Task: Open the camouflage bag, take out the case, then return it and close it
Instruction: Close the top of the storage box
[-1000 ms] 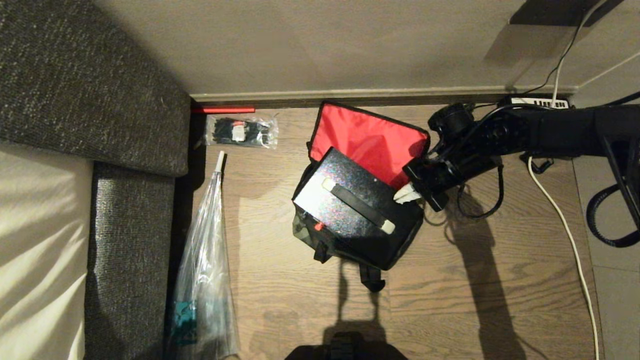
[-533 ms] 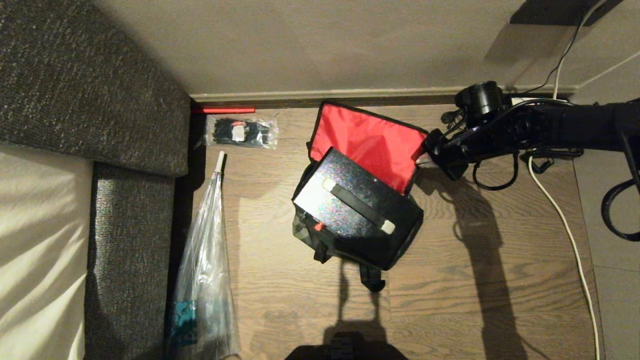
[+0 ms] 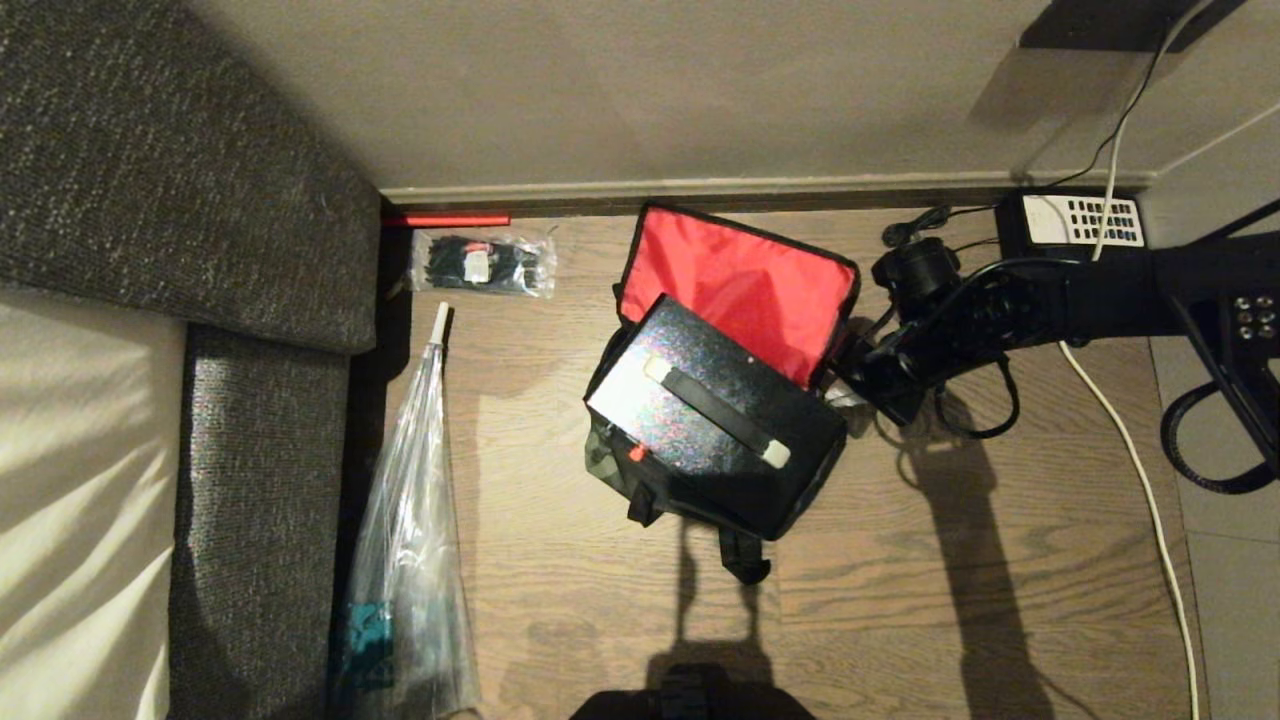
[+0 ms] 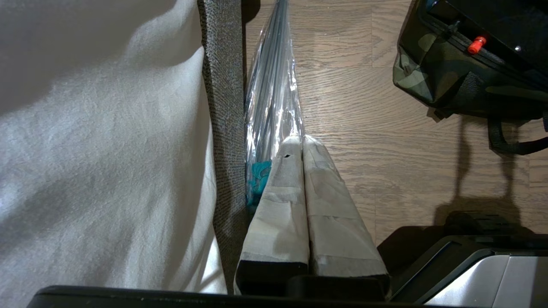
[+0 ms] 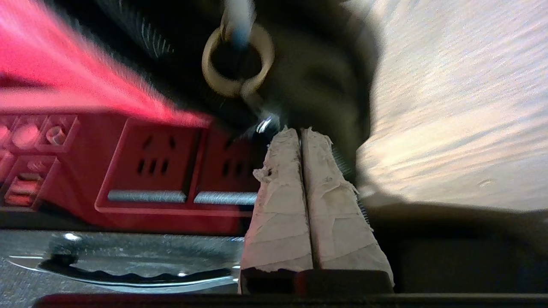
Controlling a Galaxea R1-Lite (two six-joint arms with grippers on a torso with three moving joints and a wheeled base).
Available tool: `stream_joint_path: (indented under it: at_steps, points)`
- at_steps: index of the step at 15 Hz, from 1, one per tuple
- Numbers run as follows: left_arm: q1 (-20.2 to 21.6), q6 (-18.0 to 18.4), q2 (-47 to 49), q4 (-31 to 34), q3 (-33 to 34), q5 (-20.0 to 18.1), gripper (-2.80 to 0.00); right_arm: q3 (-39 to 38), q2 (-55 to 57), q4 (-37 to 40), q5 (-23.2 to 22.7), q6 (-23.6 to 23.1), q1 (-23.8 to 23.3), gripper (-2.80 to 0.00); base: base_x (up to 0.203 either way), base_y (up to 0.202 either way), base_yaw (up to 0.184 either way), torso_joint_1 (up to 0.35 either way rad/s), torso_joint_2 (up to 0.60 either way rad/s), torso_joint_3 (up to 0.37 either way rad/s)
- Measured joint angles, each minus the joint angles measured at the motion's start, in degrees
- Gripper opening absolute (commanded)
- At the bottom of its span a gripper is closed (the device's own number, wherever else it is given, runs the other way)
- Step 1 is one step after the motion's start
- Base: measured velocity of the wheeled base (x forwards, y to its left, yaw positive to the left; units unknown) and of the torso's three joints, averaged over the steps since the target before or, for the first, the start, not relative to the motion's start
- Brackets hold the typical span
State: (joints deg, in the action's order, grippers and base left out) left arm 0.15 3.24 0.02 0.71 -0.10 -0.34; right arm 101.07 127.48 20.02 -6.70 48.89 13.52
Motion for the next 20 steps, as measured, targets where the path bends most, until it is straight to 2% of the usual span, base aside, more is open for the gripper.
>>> stream_joint_path:
  at_steps: [2,4,7,9,10,12,14,17,18,19,20]
  points:
    - [0.0,0.0,0.0,0.0,0.0,0.0,-2.8,-0.8,0.6,0.8,-0.8,2.4,1.8,-2.8,0.0,0.0,0.0,0.0,0.0,0.0]
    - [0.0,0.0,0.0,0.0,0.0,0.0,-2.8,-1.6,1.0,5.6,-1.6,3.1,4.1,-2.8,0.0,0.0,0.0,0.0,0.0,0.0]
    - [-0.1,0.0,0.0,0.0,0.0,0.0,-2.8,-0.8,1.3,14.6,-5.6,6.0,7.8,-2.8,0.0,0.0,0.0,0.0,0.0,0.0]
    - [0.0,0.0,0.0,0.0,0.0,0.0,-2.8,3.1,1.5,19.8,-9.7,9.0,9.5,-2.8,0.0,0.0,0.0,0.0,0.0,0.0]
    - [0.1,0.0,0.0,0.0,0.0,0.0,-2.8,5.0,1.7,19.9,-11.4,10.8,10.4,-2.8,0.0,0.0,0.0,0.0,0.0,0.0]
    - [0.0,0.0,0.0,0.0,0.0,0.0,-2.8,6.1,1.3,15.8,-9.6,11.1,9.8,-2.8,0.0,0.0,0.0,0.0,0.0,0.0]
    - [0.0,0.0,0.0,0.0,0.0,0.0,-2.8,4.1,-0.6,7.7,-7.9,7.4,6.5,-2.8,0.0,0.0,0.0,0.0,0.0,0.0]
    - [0.0,0.0,0.0,0.0,0.0,0.0,-2.8,-2.6,-5.2,-7.0,-7.5,-6.4,-0.8,-2.8,0.0,0.0,0.0,0.0,0.0,0.0]
    - [0.0,0.0,0.0,0.0,0.0,0.0,-2.8,-4.4,-6.8,-11.6,-7.5,-9.4,-3.6,-2.8,0.0,0.0,0.0,0.0,0.0,0.0]
    - [0.0,0.0,0.0,0.0,0.0,0.0,-2.8,-5.6,-8.3,-15.0,-7.7,-11.0,-6.0,0.0,0.0,0.0,0.0,0.0,0.0,0.0]
    - [0.0,0.0,0.0,0.0,0.0,0.0,-2.8,-6.5,-9.6,-17.6,-8.1,-11.4,-7.7,0.0,0.0,0.0,0.0,0.0,0.0,0.0]
